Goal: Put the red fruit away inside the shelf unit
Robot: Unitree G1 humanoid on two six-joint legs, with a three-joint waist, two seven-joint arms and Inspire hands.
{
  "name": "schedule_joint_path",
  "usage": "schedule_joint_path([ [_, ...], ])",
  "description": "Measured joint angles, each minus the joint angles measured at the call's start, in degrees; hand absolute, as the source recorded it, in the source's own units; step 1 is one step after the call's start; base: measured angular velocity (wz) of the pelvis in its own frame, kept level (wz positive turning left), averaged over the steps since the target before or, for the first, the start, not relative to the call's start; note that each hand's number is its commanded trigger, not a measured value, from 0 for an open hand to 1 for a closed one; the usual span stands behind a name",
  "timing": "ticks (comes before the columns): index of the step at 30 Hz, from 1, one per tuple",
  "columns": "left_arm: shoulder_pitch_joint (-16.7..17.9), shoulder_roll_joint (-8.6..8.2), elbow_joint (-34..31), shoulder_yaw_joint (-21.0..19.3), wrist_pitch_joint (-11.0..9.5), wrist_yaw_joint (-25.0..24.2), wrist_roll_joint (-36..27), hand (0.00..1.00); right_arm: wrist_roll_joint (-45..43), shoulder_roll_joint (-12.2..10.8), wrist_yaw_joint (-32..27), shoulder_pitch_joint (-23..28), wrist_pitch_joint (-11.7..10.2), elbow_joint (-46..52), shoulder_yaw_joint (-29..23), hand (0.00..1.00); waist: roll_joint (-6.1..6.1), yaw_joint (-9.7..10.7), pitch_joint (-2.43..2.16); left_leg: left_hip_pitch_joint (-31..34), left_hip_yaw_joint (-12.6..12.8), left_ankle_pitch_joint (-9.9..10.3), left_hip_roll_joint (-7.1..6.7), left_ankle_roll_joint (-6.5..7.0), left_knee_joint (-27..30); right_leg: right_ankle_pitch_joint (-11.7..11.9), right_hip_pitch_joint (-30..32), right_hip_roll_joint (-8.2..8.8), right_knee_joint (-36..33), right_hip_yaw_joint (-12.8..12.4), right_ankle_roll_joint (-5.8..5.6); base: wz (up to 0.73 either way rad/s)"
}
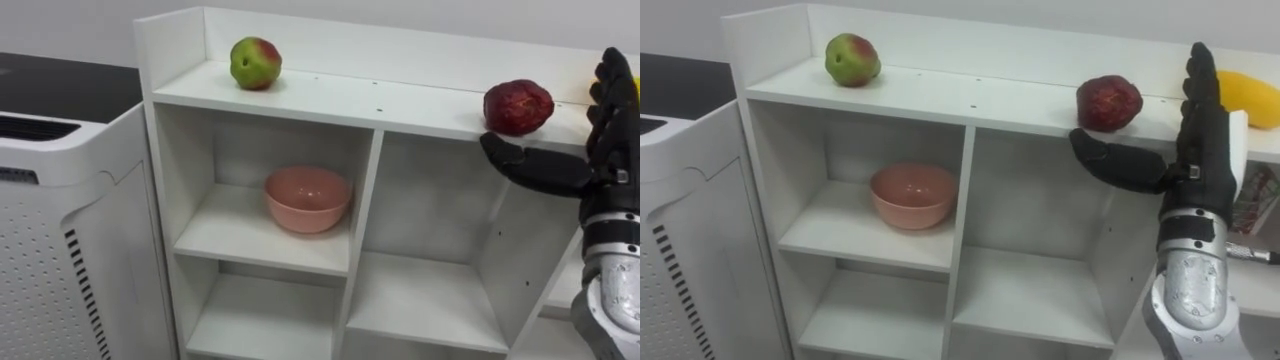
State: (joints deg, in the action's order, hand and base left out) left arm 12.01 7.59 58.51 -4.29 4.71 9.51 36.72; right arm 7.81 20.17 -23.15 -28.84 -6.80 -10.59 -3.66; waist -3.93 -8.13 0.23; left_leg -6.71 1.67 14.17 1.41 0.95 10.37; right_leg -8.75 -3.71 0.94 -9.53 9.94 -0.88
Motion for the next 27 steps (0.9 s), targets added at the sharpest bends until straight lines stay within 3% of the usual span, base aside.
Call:
schedule_joint_path([
  [4, 0.01, 0.0, -0.01, 0.01, 0.0, 0.0, -0.03, 0.0, 0.2, 0.0, 0.67, 0.0, 0.02, -0.01, 0.02, 0.25, -0.04, -0.05, 0.01, 0.06, -0.08, 0.0, 0.0, 0.0, 0.14, 0.01, -0.05, 0.02, -0.05, 0.07, 0.01, 0.0],
  [5, 0.0, 0.0, -0.01, 0.01, 0.0, 0.0, -0.03, 0.0, 0.2, 0.0, 0.8, 0.0, 0.03, -0.01, 0.02, 0.56, -0.06, -0.06, 0.01, 0.07, -0.09, 0.0, -0.01, 0.0, 0.15, 0.0, -0.06, 0.02, -0.06, 0.07, 0.01, 0.0],
  [6, 0.0, 0.0, -0.01, 0.02, 0.0, 0.0, -0.05, 0.0, 0.2, 0.0, 0.92, 0.0, 0.1, 0.0, 0.05, 0.72, -0.12, -0.06, 0.01, 0.09, -0.1, 0.0, -0.01, 0.0, 0.19, 0.01, -0.07, 0.03, -0.06, 0.07, 0.01, 0.0],
  [7, 0.02, 0.0, -0.01, 0.02, 0.0, 0.0, -0.05, 0.0, 0.2, 0.0, 1.06, 0.0, 0.23, -0.01, 0.05, 0.99, -0.2, -0.05, 0.02, 0.1, -0.12, 0.0, -0.01, 0.0, 0.23, 0.01, -0.09, 0.04, -0.07, 0.07, 0.01, 0.0],
  [14, 0.06, 0.09, 0.05, 0.03, -0.01, 0.0, -0.27, 0.0, 0.2, 0.11, 1.76, -0.15, 0.32, 0.0, 0.04, 1.0, -1.01, 0.0, 0.29, 0.22, -0.4, 0.0, -0.02, 0.0, 0.38, 0.01, -0.22, 0.08, -0.08, 0.39, 0.01, 0.02],
  [27, 0.08, 0.29, 0.12, 0.02, -0.01, 0.04, -0.32, 0.0, -0.53, 0.53, 2.98, -3.4, 0.46, -2.26, 0.41, 1.0, -1.88, -0.01, 0.07, 0.36, -0.88, -0.01, -0.02, -0.01, 0.39, 0.01, -0.3, 0.15, 0.0, 1.2, 0.01, 0.01],
])
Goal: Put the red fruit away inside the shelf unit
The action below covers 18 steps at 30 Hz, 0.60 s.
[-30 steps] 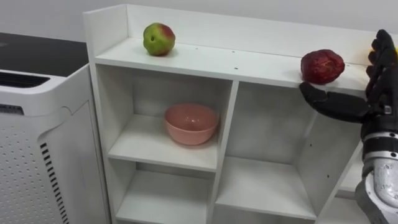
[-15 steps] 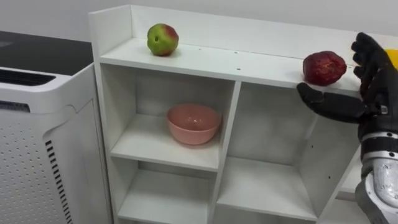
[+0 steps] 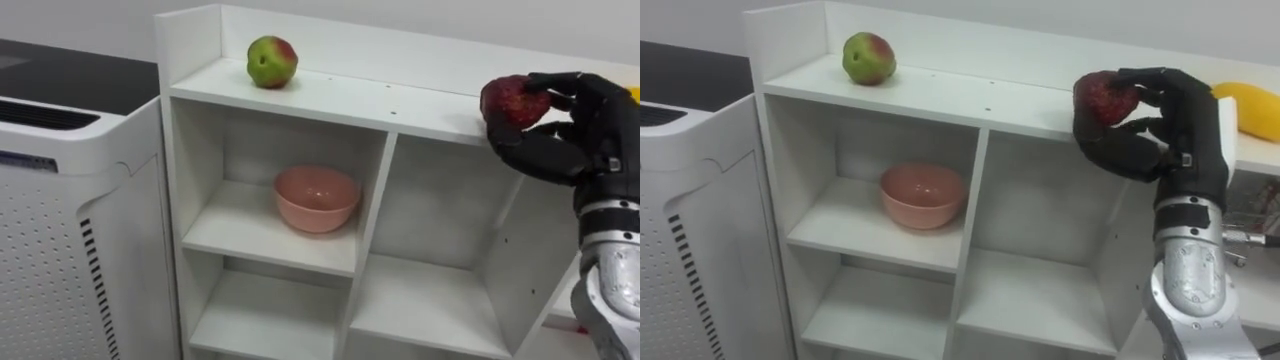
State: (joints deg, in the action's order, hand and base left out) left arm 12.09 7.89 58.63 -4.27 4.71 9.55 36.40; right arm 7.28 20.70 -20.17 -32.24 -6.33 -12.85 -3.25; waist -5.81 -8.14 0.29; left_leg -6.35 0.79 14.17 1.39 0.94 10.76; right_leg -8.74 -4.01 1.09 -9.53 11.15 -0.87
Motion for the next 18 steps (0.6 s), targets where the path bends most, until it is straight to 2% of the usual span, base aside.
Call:
schedule_joint_path([
  [9, -0.01, 0.62, 0.01, 0.14, 0.08, 0.02, -0.73, 0.0, 1.18, 0.0, 1.15, 0.11, 0.16, 0.52, 2.17, 1.0, 0.04, 0.13, 0.01, 0.1, 0.46, 0.0, 0.0, -0.01, -0.02, 0.0, -0.01, -0.01, -0.04, -0.33, 0.0, -0.01],
  [15, -0.03, 0.6, -0.03, 0.17, 0.06, 0.01, -0.51, 0.0, -0.09, -0.02, 4.23, 4.72, 0.26, 8.55, 3.4, 1.0, 0.12, 0.21, -0.02, 0.2, 0.79, -0.01, -0.02, -0.01, 0.02, 0.01, 0.19, -0.06, -0.03, -1.52, 0.01, -0.02],
  [18, -0.03, 0.6, -0.02, 0.29, -0.07, 0.69, -0.43, 0.0, -0.08, -0.03, 5.01, 5.98, 0.22, 12.28, 4.65, 1.0, 0.55, 0.47, 0.03, 0.32, 0.92, -0.01, -0.02, -0.02, 0.09, 0.02, 0.22, -0.08, -0.04, -1.66, 0.03, 0.0],
])
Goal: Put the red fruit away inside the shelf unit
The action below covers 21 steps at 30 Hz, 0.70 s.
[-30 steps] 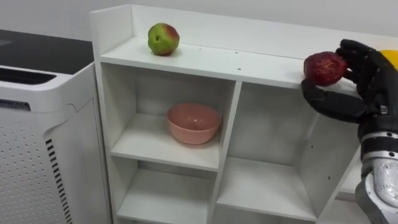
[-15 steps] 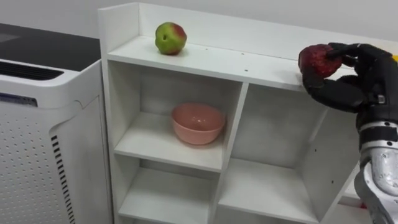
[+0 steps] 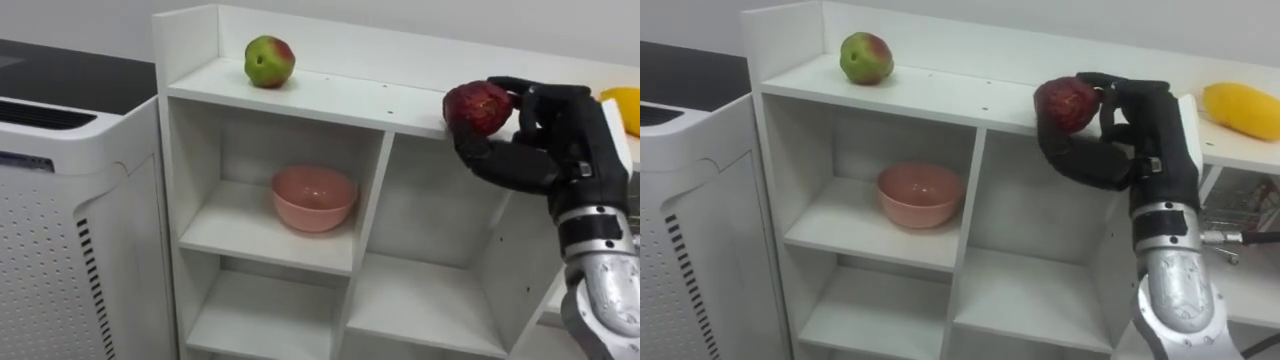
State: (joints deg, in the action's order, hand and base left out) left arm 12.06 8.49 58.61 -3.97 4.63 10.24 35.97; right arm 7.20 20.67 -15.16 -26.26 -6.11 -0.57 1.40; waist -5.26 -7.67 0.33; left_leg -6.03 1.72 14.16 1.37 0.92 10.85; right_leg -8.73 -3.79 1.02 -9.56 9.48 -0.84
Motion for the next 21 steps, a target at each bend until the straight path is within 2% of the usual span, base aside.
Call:
schedule_joint_path([
  [2, -0.22, 0.07, 0.0, 0.51, -0.08, 0.89, -0.1, 0.0, 0.01, -0.05, 0.3, 1.05, 0.0, 3.0, 0.15, 1.0, 0.31, -0.01, -0.19, 0.1, 0.4, 0.0, 0.03, 0.0, -0.01, 0.01, 0.23, -0.01, -0.03, -0.23, 0.01, -0.06],
  [4, 0.16, 0.02, 0.05, 0.97, -0.08, 1.62, -0.31, 0.0, 0.05, -0.06, 1.74, 2.24, -0.15, 6.34, 1.11, 1.0, 1.06, -0.12, -0.8, 0.16, 1.25, 0.0, 0.05, 0.0, -0.11, 0.04, 0.69, -0.08, -0.04, -1.28, 0.07, -0.19],
  [9, -0.01, 0.38, 0.05, 1.32, -0.15, 3.08, -0.43, 0.0, 0.15, -0.25, 3.4, 5.98, -0.09, 9.25, 2.57, 1.0, 2.07, -0.09, -0.66, -0.47, 2.66, -0.02, 0.2, -0.01, -0.45, 0.16, 0.81, -0.24, -0.18, -2.08, 0.24, -0.14],
  [15, -1.39, 0.33, 1.4, 3.08, -0.57, 3.09, -0.43, 0.0, 0.63, -4.33, 7.09, 13.27, -0.18, 11.18, 3.88, 1.0, 2.36, 0.56, -0.53, -0.21, 3.18, -0.03, 0.36, -0.04, -0.41, 0.37, 1.3, -0.46, -0.31, -2.71, 0.37, -0.04],
  [16, -1.49, 0.35, 1.82, 4.05, -0.78, 3.35, -0.61, 0.0, 1.21, -5.28, 7.99, 14.78, -0.18, 11.17, 4.46, 1.0, 2.34, 0.84, -0.78, 0.5, 3.3, -0.03, 0.36, -0.04, -0.21, 0.46, 2.06, -0.46, -0.44, -2.8, 0.38, -0.05],
  [17, -1.66, 0.35, 2.22, 4.74, -0.92, 3.56, -0.85, 0.0, 1.66, -5.58, 8.34, 15.42, -0.19, 11.07, 4.84, 1.0, 2.45, 0.97, -0.74, 0.74, 3.29, -0.03, 0.36, -0.04, -0.08, 0.59, 2.22, -0.46, -0.41, -2.85, 0.36, -0.06],
  [19, -2.52, 0.2, 4.1, 6.64, -1.23, 4.32, -2.21, 0.0, 2.63, -6.35, 8.89, 18.19, -0.34, 9.1, 6.67, 1.0, 2.77, 1.33, -0.62, 1.79, 3.47, -0.03, 0.39, -0.03, 0.36, 1.14, 2.92, -0.49, 0.04, -2.93, 0.36, -0.04],
  [21, -3.03, 0.27, 4.72, 7.03, -1.29, 5.38, -3.05, 0.0, 2.67, -7.44, 8.79, 21.21, -0.57, 6.15, 7.98, 1.0, 2.8, 1.36, -0.69, 2.82, 3.43, -0.03, 0.4, -0.03, 0.75, 1.22, 3.9, -0.45, -0.21, -2.83, 0.4, 0.0],
])
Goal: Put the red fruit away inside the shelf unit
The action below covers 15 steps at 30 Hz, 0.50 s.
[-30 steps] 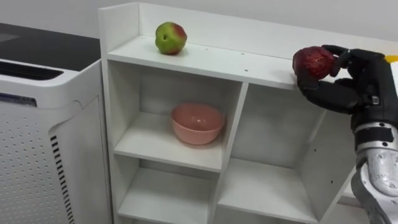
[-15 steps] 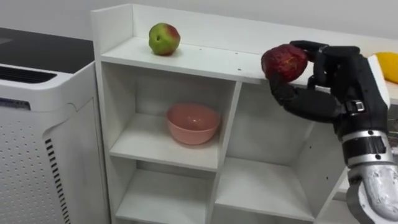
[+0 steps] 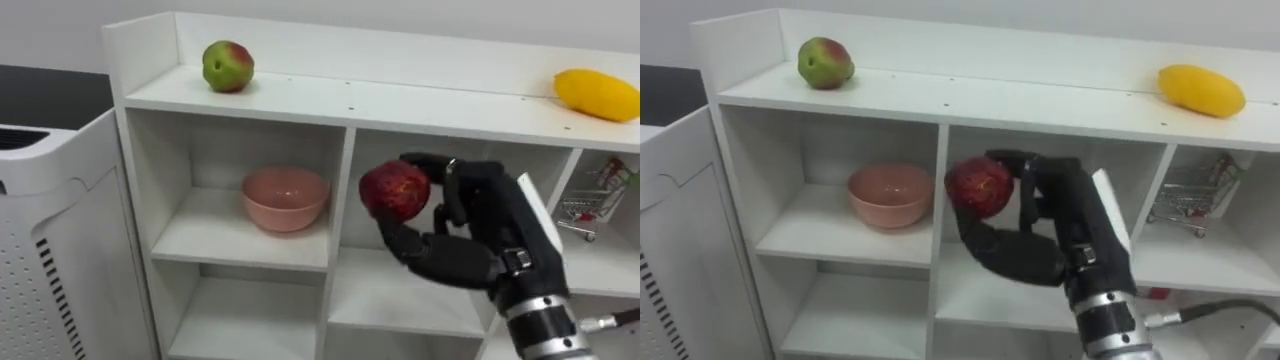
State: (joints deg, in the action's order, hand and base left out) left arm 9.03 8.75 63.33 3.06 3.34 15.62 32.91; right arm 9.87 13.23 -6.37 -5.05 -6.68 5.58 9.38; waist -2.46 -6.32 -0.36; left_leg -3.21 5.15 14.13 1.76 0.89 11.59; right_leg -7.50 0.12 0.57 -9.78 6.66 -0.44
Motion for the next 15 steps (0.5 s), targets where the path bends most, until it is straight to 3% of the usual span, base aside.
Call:
schedule_joint_path([
  [3, -2.02, -0.22, 1.57, 1.7, -0.21, 0.65, -3.1, 0.0, -0.18, -1.46, 0.06, 1.48, 0.17, -7.82, 2.7, 1.0, 0.67, 0.01, 0.0, 2.45, 0.15, -0.41, -0.1, 0.16, 0.23, 0.79, 2.34, 0.15, -0.07, -0.09, 0.04, -0.05],
  [4, -3.08, -0.49, 2.04, 1.73, -0.73, 1.19, -4.31, 0.0, -0.09, -2.16, 0.07, 1.61, 0.17, -10.16, 3.09, 1.0, 1.22, 0.2, 0.32, 3.39, 0.14, -0.68, -0.19, 0.21, 0.16, 1.13, 3.29, 0.23, -0.05, -0.07, 0.08, 0.0],
  [7, -4.99, -0.52, 3.33, 2.36, -2.24, 2.98, -7.3, 0.0, 1.73, -3.0, -0.27, 1.19, -0.44, -17.69, 3.1, 1.0, 2.04, 0.1, 0.66, 5.52, 0.11, -1.24, -0.3, 0.27, 0.11, 1.48, 5.37, 0.37, -0.42, -0.05, 0.17, 0.04],
  [11, -5.48, -0.53, 4.14, 2.85, -4.14, 4.39, -9.36, 0.0, 4.8, -3.67, -1.21, 0.96, -0.74, -21.5, 2.75, 1.0, 1.92, 0.47, 0.7, 8.74, 0.07, -2.01, -0.44, 0.21, 0.79, 1.62, 9.22, 0.68, -1.87, 0.15, 0.39, 0.0],
  [12, -5.42, -0.55, 4.66, 3.08, -4.62, 4.42, -11.55, 0.0, 6.41, -3.68, -1.18, -0.15, -1.89, -24.47, 2.75, 1.0, 1.92, 1.32, 0.73, 10.1, -0.18, -2.02, -0.44, 0.2, 1.59, 1.62, 10.21, 0.91, -2.22, 0.97, 0.41, 0.12],
  [15, -5.48, -0.61, 4.83, 4.12, -4.75, 4.33, -17.62, 0.0, 13.18, -4.33, -1.83, -3.38, -2.1, -32.24, 2.14, 1.0, 1.77, 1.45, 1.06, 13.16, -0.18, -2.12, -0.51, 0.32, 3.0, 1.84, 13.25, 1.26, -3.21, 1.67, 0.72, 0.03],
])
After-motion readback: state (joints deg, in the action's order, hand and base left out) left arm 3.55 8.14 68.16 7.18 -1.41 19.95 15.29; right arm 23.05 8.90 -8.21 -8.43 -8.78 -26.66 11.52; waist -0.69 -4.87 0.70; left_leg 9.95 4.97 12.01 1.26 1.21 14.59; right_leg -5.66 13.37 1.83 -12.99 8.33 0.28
